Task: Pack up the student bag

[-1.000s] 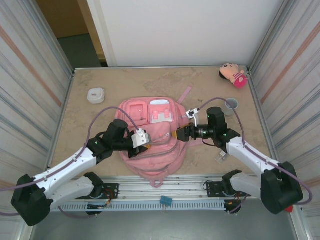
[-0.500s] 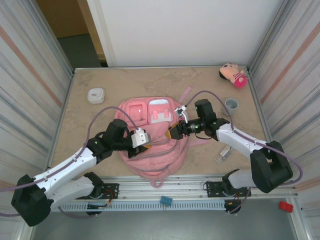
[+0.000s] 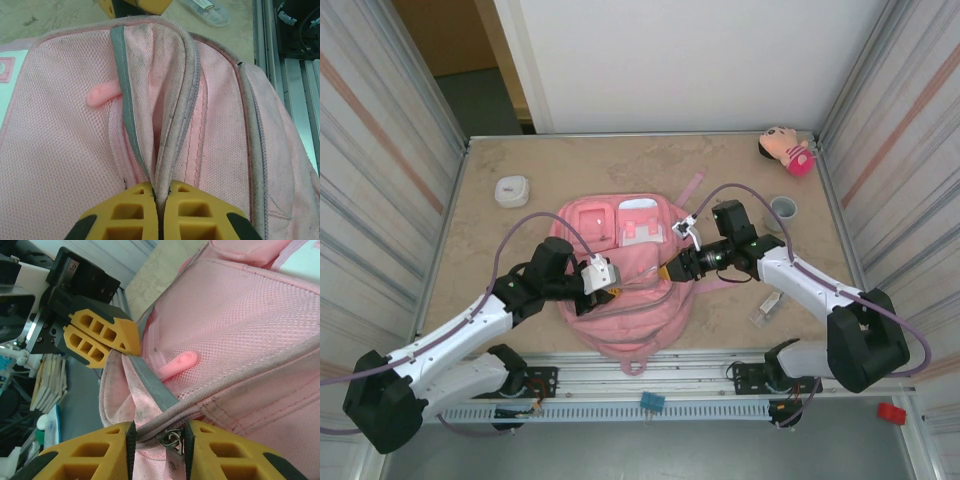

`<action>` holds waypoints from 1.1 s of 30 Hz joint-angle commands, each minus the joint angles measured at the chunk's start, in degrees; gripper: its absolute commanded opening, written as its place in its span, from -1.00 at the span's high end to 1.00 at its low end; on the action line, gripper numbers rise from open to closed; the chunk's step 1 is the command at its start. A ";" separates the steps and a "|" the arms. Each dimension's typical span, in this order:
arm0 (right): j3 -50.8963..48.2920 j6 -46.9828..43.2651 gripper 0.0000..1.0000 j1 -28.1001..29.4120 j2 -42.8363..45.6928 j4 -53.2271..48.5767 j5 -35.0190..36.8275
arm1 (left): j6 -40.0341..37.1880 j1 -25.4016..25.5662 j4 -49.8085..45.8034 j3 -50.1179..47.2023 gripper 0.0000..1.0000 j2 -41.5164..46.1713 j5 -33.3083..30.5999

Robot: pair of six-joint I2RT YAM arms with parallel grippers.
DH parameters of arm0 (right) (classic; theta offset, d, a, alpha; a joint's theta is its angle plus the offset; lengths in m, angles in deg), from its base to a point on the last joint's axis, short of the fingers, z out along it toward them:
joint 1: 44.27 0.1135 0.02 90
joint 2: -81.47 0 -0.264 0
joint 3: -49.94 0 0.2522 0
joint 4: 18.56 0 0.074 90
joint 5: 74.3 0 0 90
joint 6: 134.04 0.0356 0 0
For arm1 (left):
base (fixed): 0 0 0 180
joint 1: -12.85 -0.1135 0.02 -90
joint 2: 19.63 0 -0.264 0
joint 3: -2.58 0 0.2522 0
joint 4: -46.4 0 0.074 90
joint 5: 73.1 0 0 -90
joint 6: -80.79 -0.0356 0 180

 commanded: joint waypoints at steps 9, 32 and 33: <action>-0.38 0.19 0.77 0.01 2.31 -1.41 -4.18 | 1.61 -1.12 7.61 1.29 1.00 2.00 -0.38; -5.00 9.54 0.47 5.53 7.61 4.27 7.51 | 5.76 -1.08 10.66 2.63 1.00 1.19 -4.44; -5.32 9.58 0.46 5.60 7.96 4.27 7.99 | 5.80 -1.14 10.71 2.50 1.00 1.39 -4.53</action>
